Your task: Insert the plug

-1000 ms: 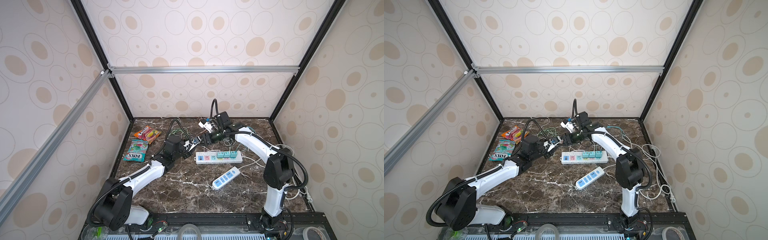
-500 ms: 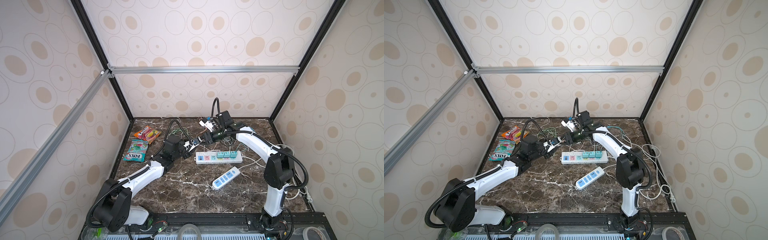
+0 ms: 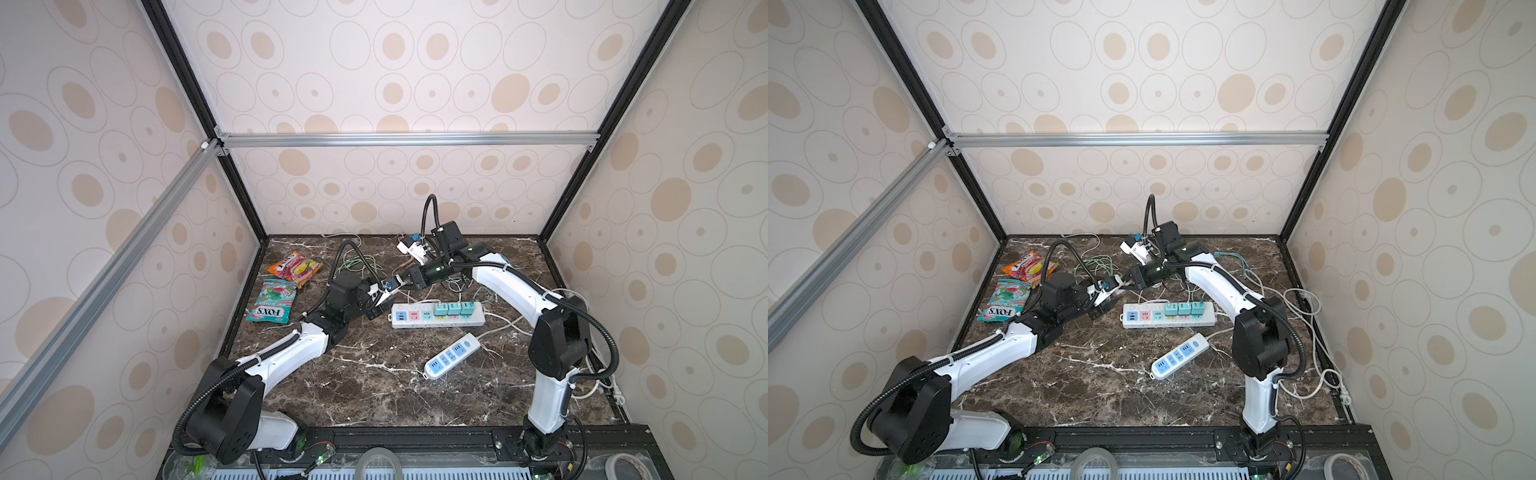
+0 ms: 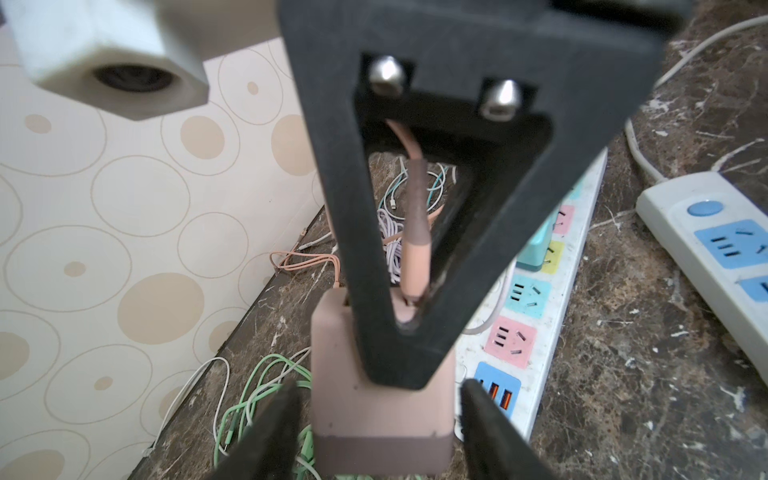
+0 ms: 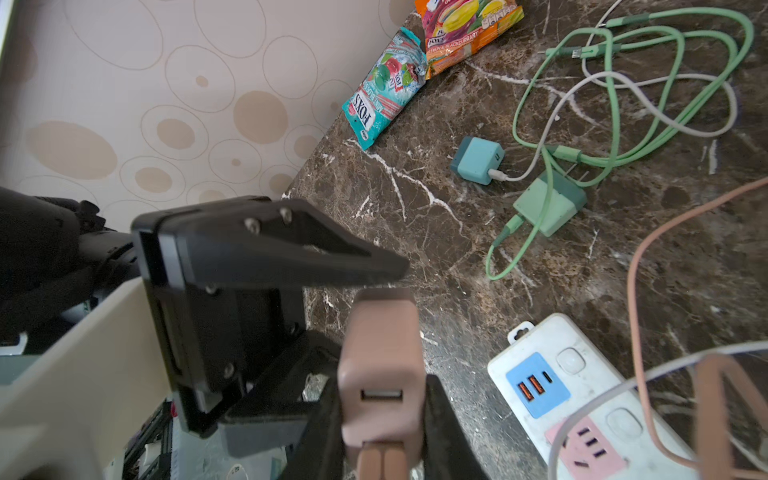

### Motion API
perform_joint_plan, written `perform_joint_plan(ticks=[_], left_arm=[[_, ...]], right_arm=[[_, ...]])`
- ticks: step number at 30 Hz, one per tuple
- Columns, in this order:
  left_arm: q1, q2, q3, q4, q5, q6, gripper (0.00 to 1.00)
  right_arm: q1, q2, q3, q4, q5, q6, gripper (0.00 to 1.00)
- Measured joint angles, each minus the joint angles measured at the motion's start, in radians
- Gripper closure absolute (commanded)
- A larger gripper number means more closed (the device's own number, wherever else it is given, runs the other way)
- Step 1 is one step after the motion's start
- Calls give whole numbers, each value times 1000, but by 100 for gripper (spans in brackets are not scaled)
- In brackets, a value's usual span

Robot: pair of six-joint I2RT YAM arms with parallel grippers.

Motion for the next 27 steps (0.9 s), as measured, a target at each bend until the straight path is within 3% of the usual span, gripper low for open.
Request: perform_joint_plan(ticks=[12, 20, 27], left_arm=[[11, -5, -149, 102, -140, -371, 2], [31, 10, -164, 126, -301, -564, 2], [51, 69, -139, 110, -276, -721, 6]], right_arm=[[-14, -102, -8, -35, 109, -190, 100], [1, -116, -42, -172, 108, -502, 100], [82, -110, -92, -267, 202, -766, 100]])
